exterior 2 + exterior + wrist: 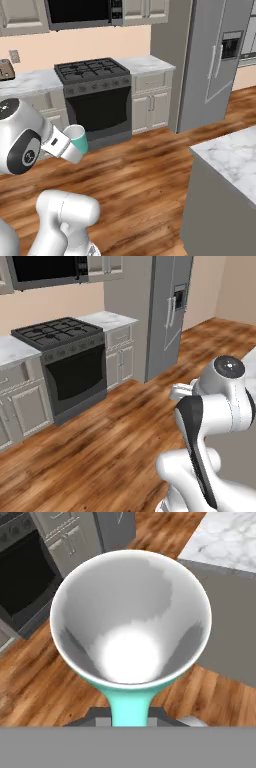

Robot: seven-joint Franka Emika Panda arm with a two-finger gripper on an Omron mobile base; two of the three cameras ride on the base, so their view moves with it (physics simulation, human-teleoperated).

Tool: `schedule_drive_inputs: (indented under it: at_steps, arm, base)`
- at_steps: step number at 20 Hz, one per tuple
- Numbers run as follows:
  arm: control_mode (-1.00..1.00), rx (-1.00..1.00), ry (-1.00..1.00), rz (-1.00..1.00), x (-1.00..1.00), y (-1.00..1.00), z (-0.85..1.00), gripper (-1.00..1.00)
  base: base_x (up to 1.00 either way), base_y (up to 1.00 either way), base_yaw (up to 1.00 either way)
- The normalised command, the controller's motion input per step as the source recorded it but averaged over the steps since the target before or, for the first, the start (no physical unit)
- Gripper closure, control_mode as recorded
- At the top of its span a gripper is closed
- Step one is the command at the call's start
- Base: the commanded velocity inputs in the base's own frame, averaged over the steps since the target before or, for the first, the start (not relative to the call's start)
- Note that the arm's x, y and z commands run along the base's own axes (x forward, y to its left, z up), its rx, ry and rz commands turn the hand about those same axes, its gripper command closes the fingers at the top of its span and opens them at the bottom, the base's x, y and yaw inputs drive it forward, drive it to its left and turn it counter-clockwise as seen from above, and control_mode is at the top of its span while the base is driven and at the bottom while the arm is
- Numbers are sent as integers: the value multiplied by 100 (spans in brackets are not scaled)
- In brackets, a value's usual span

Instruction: Clear the mugs and bowl far away from the sink.

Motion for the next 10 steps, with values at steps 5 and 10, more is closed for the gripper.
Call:
schedule_drive_inputs:
  at_steps: [5, 10]
  arm:
    - [100, 0, 0, 0, 0, 0, 0, 100]
    - [100, 0, 0, 0, 0, 0, 0, 100]
  base:
    - [0, -41, -89]
    - [5, -70, -79]
